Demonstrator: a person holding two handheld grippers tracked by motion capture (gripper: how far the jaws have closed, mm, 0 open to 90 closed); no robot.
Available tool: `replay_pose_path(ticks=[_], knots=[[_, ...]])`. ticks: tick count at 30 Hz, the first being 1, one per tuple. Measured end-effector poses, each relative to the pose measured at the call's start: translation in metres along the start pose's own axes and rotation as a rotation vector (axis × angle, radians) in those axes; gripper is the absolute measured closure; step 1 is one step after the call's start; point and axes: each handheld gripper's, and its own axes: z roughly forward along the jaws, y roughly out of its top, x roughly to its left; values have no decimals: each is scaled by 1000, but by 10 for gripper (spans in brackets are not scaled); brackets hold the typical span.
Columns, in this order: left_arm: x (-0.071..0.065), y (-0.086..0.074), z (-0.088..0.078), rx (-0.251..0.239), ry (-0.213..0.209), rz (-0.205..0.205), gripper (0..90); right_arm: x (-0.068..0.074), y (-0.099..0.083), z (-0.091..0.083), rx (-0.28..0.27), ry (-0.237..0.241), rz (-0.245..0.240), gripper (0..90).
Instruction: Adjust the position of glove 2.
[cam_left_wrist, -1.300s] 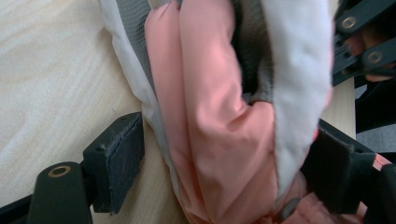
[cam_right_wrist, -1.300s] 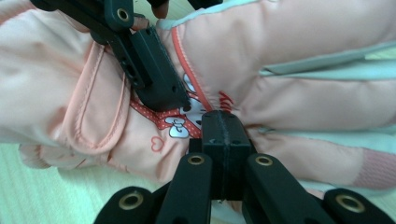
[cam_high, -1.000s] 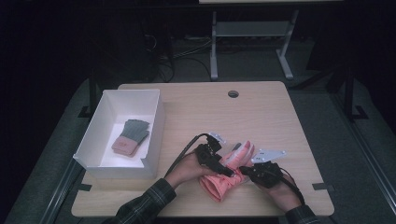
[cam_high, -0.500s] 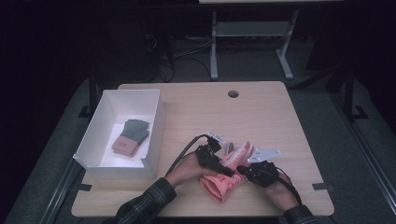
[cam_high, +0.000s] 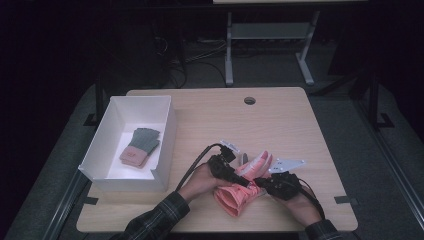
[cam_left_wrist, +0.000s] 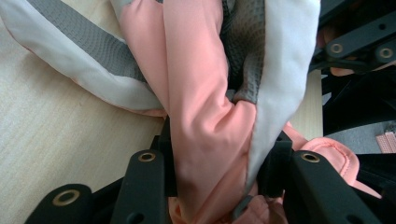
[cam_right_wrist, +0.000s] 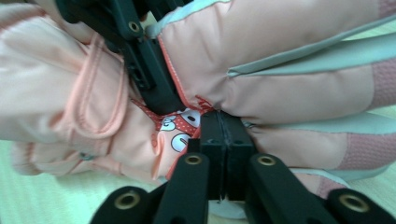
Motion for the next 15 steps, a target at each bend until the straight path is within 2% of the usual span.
replay_pose_path(ticks=[6, 9, 11, 13, 15], knots=[[-1, 1, -4, -15, -3, -2, 633, -3, -3, -17, -64, 31, 30, 663], [0, 2, -7, -20, -12, -6, 634, -6, -5, -23, -93, 17, 34, 572], [0, 3, -10, -26, -12, 5, 635, -7, -5, -27, -116, -1, 40, 500], [-2, 3, -13, -29, -9, 12, 634, -10, -6, -29, -135, -28, 26, 427], [-2, 3, -16, -38, -5, 11, 634, -14, -8, -33, -143, -39, 32, 390]])
